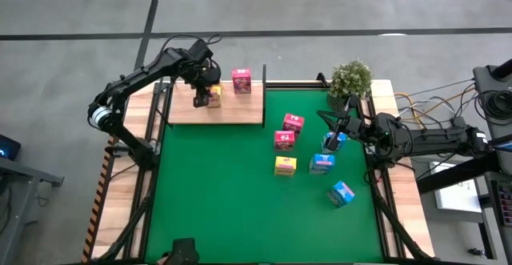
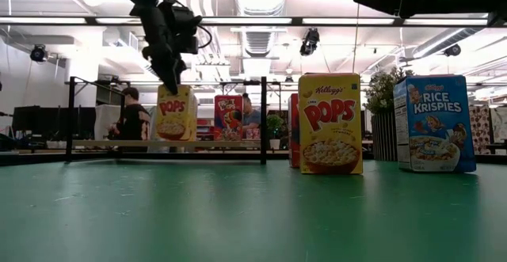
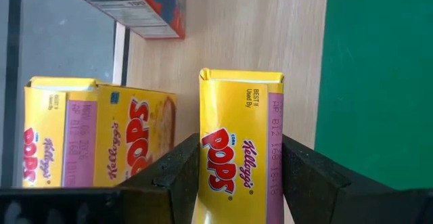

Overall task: Stack cereal on shelf
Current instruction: Put the bottom yellow cereal box aligned with the yellow cereal box on the shelf

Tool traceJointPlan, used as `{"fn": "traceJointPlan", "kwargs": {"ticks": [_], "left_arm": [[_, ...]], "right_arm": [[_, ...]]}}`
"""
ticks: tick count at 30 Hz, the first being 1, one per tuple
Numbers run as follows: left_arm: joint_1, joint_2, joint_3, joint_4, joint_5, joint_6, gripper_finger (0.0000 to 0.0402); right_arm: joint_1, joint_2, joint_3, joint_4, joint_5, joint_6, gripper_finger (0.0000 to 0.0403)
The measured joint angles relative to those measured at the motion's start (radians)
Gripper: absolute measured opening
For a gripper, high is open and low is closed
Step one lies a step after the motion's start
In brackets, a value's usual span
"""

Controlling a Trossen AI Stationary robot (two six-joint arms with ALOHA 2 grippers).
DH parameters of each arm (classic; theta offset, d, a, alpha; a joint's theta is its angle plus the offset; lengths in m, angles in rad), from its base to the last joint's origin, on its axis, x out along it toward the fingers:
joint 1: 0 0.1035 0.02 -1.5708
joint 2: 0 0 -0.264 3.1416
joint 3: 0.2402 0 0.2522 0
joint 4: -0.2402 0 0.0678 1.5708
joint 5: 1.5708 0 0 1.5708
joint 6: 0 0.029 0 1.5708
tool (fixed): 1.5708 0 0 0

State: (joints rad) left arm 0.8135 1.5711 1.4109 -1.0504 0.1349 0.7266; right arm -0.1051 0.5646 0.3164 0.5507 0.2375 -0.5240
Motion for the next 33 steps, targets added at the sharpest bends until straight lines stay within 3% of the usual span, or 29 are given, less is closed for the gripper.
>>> {"fn": "traceJointPlan", "kwargs": {"ticks": [24,33], "left_arm": [[0.0,0.0,0.001,0.003,-0.016,-0.005,0.019],[-0.012,-0.002,0.159,-0.153,-0.043,-0.065,0.019]], "right_arm": [[0.0,0.0,0.0,0.0,0.0,0.0,0.0009],[0.0,0.0,0.001,0.0,0.0,-0.003,0.0009]]}}
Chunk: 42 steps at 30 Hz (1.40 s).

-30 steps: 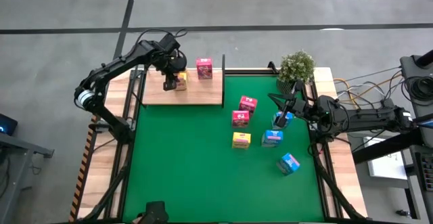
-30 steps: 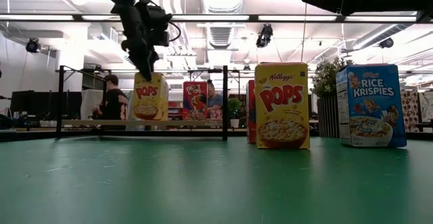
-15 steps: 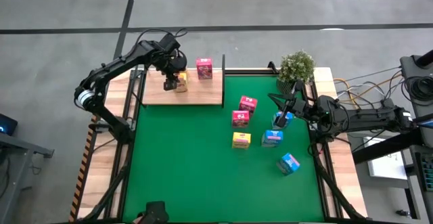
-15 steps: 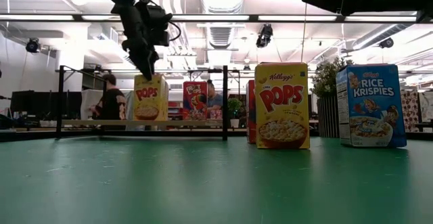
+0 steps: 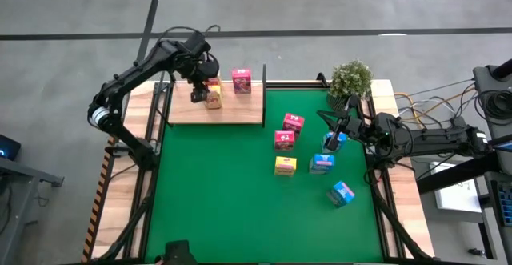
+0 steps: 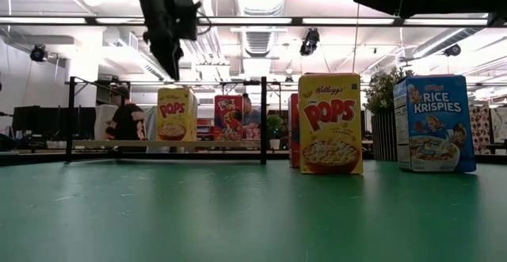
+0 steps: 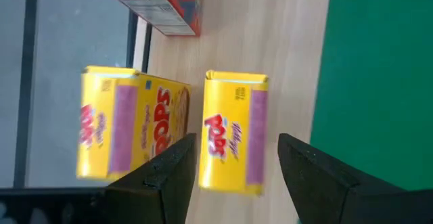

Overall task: Stack cereal on shelf
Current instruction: Put the bottom yellow cereal box aligned with the yellow cereal box on the shelf

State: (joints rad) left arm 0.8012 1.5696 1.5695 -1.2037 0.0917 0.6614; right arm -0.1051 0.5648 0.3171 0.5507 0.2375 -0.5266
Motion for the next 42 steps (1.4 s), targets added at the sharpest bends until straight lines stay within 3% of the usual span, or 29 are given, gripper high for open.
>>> {"fn": "traceJointPlan", "kwargs": {"ticks": [3,8,14,18,23,26,29,33,42], "left_arm": [[-0.02,0.0,0.084,-0.059,0.01,-0.11,0.019],[-0.097,-0.024,0.167,-0.09,0.134,-0.263,0.019],[-0.258,-0.097,0.121,-0.074,0.084,-0.346,0.019],[-0.367,-0.159,-0.019,0.021,-0.053,-0.418,0.019],[-0.458,-0.249,-0.3,0.217,-0.292,-0.469,0.0181],[-0.49,-0.309,-0.481,0.398,-0.459,-0.44,0.0149],[-0.495,-0.346,-0.628,0.556,-0.592,-0.378,0.0093],[-0.475,-0.358,-0.749,0.653,-0.64,-0.349,0.0013],[-0.424,-0.337,-0.859,0.779,-0.645,-0.344,0.0002]], "right_arm": [[0.0,0.0,0.004,0.001,0.0,0.001,0.0009],[0.0,0.0,0.004,0.0,0.0,0.0,0.0009],[0.0,0.0,0.004,0.0,0.0,0.0,0.0009],[0.0,0.0,0.004,0.0,0.0,0.001,0.0009],[0.0,0.0,0.004,0.0,0.0,0.002,0.0009],[0.0,0.0,0.005,0.0,0.0,0.001,0.0009],[0.0,0.0,0.005,0.0,0.0,0.0,0.0009],[0.0,0.0,0.005,0.0,0.0,0.0,0.0009],[0.0,0.0,0.005,0.0,0.0,-0.01,0.0009]]}}
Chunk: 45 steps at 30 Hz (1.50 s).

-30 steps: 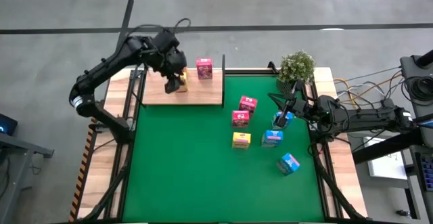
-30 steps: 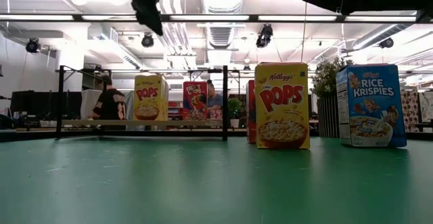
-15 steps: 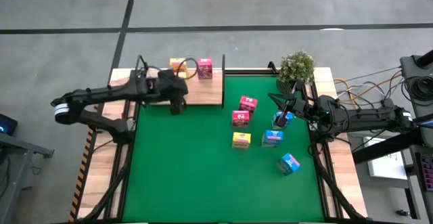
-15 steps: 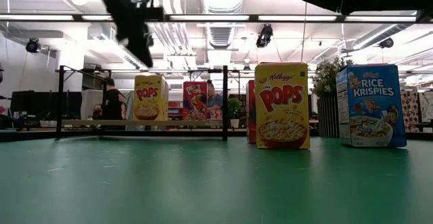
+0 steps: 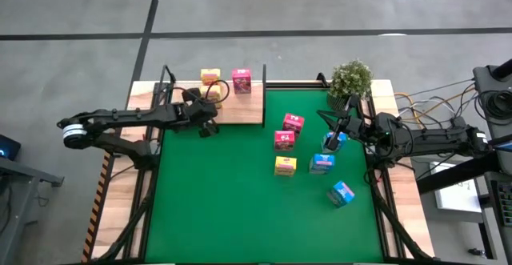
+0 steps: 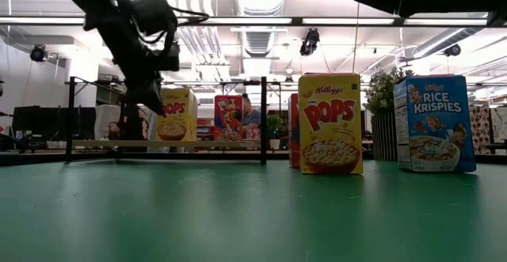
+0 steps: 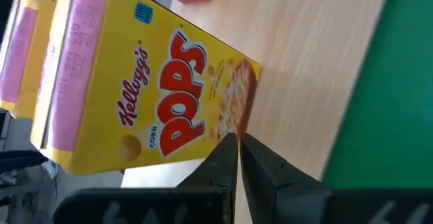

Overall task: Stack cereal on shelf
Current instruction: Put the bottom yellow cereal box aligned with the yellow cereal box on the shelf, then put the middle blue cereal box on the shelf

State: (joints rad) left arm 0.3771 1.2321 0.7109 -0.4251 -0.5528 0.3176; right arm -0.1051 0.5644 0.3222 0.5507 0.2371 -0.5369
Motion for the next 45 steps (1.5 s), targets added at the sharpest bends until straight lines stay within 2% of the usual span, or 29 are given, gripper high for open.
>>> {"fn": "traceJointPlan", "kwargs": {"ticks": [14,35,37,42,45], "left_arm": [[0.056,0.014,0.014,0.043,-0.012,0.003,0.0],[0.074,0.014,0.012,0.048,-0.001,-0.038,0.0],[0.07,0.014,0.012,0.059,0.043,-0.081,0.0],[0.041,0.014,0.005,0.216,0.286,-0.199,0.0],[-0.023,0.011,0.009,0.338,0.336,-0.235,0.0]], "right_arm": [[0.0,0.0,0.0,0.0,0.0,0.001,0.0009],[0.0,0.0,0.0,0.0,0.0,0.001,0.0009],[0.0,0.0,0.0,0.0,0.0,0.001,0.0009],[0.0,0.0,0.0,0.0,0.0,0.001,0.0009],[0.0,0.0,0.0,0.0,0.0,0.001,0.0009]]}}
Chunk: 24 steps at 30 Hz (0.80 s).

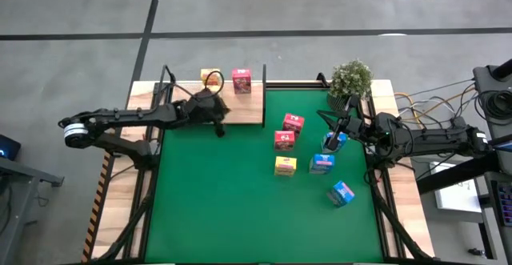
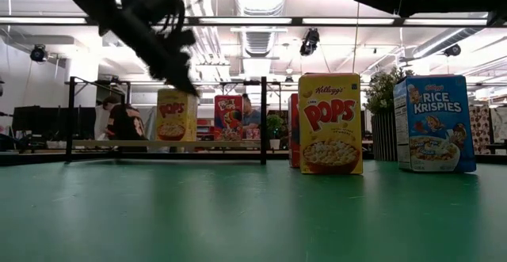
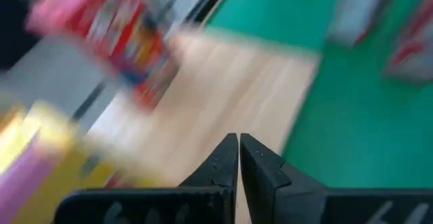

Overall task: Stack cereal on shelf
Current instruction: Put the middle blue cereal box on the shelf

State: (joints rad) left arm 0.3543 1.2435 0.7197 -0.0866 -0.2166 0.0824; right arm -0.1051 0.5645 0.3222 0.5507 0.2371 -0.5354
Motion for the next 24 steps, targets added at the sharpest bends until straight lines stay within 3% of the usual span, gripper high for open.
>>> {"fn": "traceJointPlan", "kwargs": {"ticks": [4,13,24], "left_arm": [[-0.121,0.001,0.045,0.094,0.003,-0.007,0.0],[-0.37,0.078,0.216,0.092,0.01,-0.014,0.0],[-0.385,0.408,0.464,0.102,0.008,0.018,0.0004]], "right_arm": [[0.0,0.0,0.0,0.0,0.0,0.0,0.0009],[0.0,0.0,0.0,0.0,0.0,0.004,0.0009],[0.0,0.0,0.0,0.0,0.0,0.014,0.0009]]}}
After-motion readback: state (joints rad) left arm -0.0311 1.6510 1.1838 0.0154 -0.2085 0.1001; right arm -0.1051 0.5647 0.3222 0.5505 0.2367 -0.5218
